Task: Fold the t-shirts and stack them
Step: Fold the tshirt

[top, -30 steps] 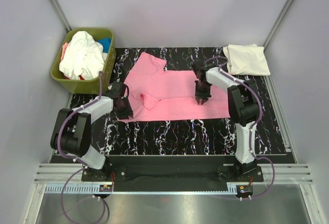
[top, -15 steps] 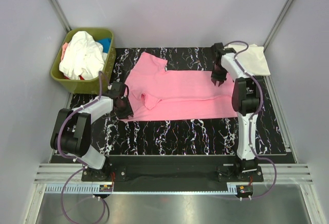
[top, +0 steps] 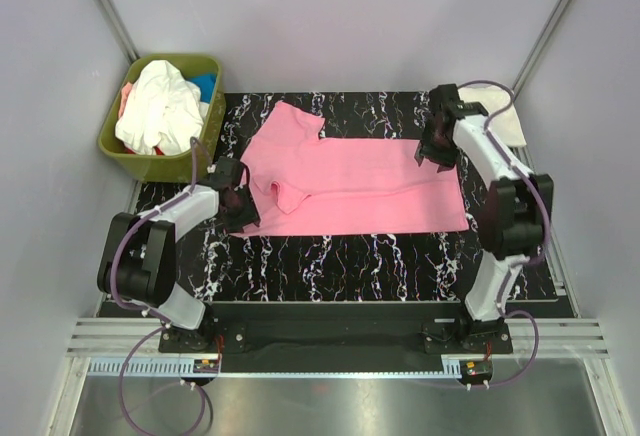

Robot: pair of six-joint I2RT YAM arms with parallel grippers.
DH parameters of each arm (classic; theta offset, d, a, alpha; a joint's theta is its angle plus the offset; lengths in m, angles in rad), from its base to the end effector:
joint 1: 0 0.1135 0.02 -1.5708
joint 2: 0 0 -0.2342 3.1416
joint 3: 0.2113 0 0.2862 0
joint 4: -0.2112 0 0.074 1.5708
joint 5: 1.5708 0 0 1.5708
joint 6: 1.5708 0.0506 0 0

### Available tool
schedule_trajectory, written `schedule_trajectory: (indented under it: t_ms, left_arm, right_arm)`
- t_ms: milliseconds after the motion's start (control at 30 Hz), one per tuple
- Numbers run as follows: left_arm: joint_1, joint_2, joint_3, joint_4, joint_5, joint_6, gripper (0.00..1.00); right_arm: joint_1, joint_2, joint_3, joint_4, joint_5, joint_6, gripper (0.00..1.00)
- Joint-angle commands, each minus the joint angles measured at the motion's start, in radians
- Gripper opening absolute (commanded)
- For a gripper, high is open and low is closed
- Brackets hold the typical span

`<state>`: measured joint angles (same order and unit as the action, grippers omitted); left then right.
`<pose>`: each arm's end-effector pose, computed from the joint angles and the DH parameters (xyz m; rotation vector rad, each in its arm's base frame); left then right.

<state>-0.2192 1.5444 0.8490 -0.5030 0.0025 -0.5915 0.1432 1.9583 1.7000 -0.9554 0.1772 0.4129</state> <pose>0.3050 -0.0681 0.0984 -0.5162 2.7445 -0.2107 0.4345 0.0536 0.2009 0.4133 2.7180 -0.0986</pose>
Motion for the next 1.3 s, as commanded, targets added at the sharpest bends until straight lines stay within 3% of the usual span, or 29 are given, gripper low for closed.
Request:
schedule_trajectory:
  t_ms: [0, 167, 267, 600, 833, 1033, 1167, 1267]
  left_arm:
    - [0.003, -0.040, 0.077, -0.065, -0.047, 0.005, 0.51]
    - [-0.006, 0.013, 0.171, -0.080, -0.013, -0.004, 0.49]
    - [-0.016, 0.034, 0.217, -0.074, 0.025, -0.019, 0.48]
    - [-0.057, 0.244, 0.424, -0.120, -0.001, -0.007, 0.46]
    - [-0.072, 0.404, 0.579, -0.172, -0.053, 0.007, 0.45]
    - [-0.071, 0.597, 0.904, -0.297, -0.088, 0.022, 0.50]
    - [-0.036, 0.816, 1.380, -0.458, -0.046, 0.006, 0.50]
    - [-0.008, 0.887, 1.541, -0.491, 0.016, -0.014, 0.50]
  right_arm:
    - [0.058, -0.217, -0.179, 0.159, -0.172, 0.096, 0.58]
    - [0.223, -0.282, -0.437, 0.371, -0.341, 0.173, 0.57]
    - [0.251, -0.262, -0.531, 0.493, -0.433, 0.213, 0.55]
    - [0.254, -0.234, -0.569, 0.541, -0.435, 0.110, 0.53]
    - [0.253, -0.199, -0.688, 0.682, -0.492, 0.112, 0.50]
    - [0.253, -0.170, -0.677, 0.701, -0.525, 0.095, 0.51]
    - [0.253, -0.157, -0.672, 0.702, -0.530, 0.086, 0.50]
    - [0.253, -0.162, -0.678, 0.712, -0.532, 0.083, 0.51]
